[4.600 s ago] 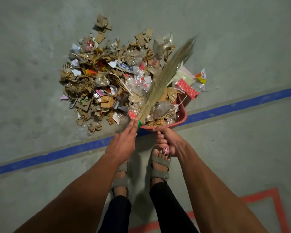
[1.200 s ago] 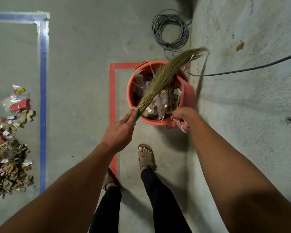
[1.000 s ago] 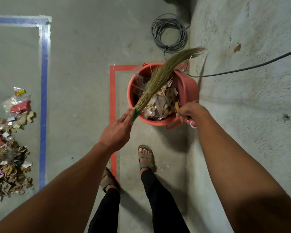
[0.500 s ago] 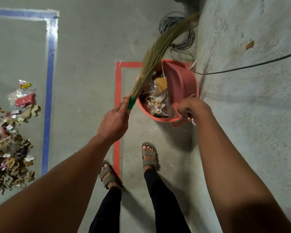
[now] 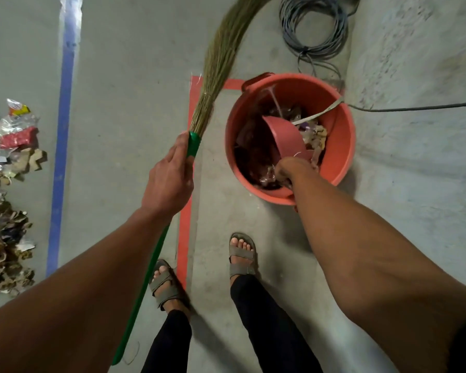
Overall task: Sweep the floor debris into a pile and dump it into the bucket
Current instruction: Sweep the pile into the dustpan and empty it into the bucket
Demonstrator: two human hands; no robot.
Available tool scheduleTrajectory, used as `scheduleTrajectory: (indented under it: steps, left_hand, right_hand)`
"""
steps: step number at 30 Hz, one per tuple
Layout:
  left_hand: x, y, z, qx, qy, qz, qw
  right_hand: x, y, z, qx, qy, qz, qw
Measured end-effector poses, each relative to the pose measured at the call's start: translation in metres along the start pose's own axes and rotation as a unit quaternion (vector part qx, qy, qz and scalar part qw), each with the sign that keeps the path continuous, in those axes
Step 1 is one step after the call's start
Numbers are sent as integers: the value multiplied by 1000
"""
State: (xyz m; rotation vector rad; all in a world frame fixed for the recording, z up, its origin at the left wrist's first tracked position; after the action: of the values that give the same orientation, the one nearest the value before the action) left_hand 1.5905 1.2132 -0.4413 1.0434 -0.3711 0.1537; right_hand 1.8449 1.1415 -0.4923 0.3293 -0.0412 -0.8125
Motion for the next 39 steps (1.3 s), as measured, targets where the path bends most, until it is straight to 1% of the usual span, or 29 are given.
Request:
scheduleTrajectory:
  steps: [1, 4, 6, 8, 9, 12, 14, 16, 19, 21, 24, 27, 30, 32, 36, 39]
  left_hand:
    - [-5, -9, -9, -1, 5, 0, 1000]
    - [-17, -32, -25, -11, 12, 1, 1000]
    - [-22, -41, -27, -16, 10, -4, 1000]
    - [-22, -44, -23, -28, 20, -13, 999]
    - [-22, -44, -19, -36, 25, -16, 999]
    - [-15, -34, -2, -52, 25, -16, 998]
    - [-8, -23, 9, -57, 24, -15, 998]
    - [0, -13, 17, -56, 24, -3, 998]
    - [11, -2, 25, -52, 19, 10, 998]
    - [15, -1, 25, -51, 18, 10, 998]
    - [13, -6, 20, -48, 9, 9, 999]
    - [2, -19, 10, -51, 4, 4, 999]
    - [-9, -33, 1, -50, 4, -3, 999]
    - [-17, -43, -3, -52, 8, -6, 999]
    - [-30, -58, -13, -61, 11, -25, 998]
    - [-30, -60, -15, -64, 0, -33, 997]
  right_hand:
    - [4, -2, -16, 9, 3, -12, 1000]
    - [22, -5, -43, 29, -23, 39, 999]
    - [32, -2, -55, 13, -22, 8, 1000]
    - [37, 5, -37, -39, -45, 48, 997]
    - [38, 8, -31, -48, -50, 53, 996]
    - [38, 19, -6, -53, -28, 30, 998]
    - [45, 25, 13, -64, -19, -17, 998]
    - [57, 29, 32, -57, -3, -104, 993]
    - [82, 33, 62, -40, -10, -247, 968]
    - [94, 33, 70, -41, -22, -294, 955]
    - [106, 31, 54, -78, -52, -365, 926]
    - [104, 23, 9, -96, -61, -443, 889]
    - [89, 9, -33, -110, -74, -487, 863]
    - [77, -3, -59, -115, -67, -514, 848]
    - [65, -24, -93, -97, -51, -537, 837]
    - [75, -34, -97, -91, -57, -555, 825]
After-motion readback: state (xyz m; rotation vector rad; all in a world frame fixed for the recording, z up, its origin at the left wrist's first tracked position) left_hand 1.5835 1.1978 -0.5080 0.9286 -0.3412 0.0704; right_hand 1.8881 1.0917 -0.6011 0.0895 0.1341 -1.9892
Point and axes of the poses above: each hand's wrist, its own z-axis away from the middle knuckle, its own y-axis out of the back of the hand, x = y × z, the point moved 3 cm from there along -z, towards the middle knuckle, and after that the axes turned 11 degrees about y, right-handed, at the moved point
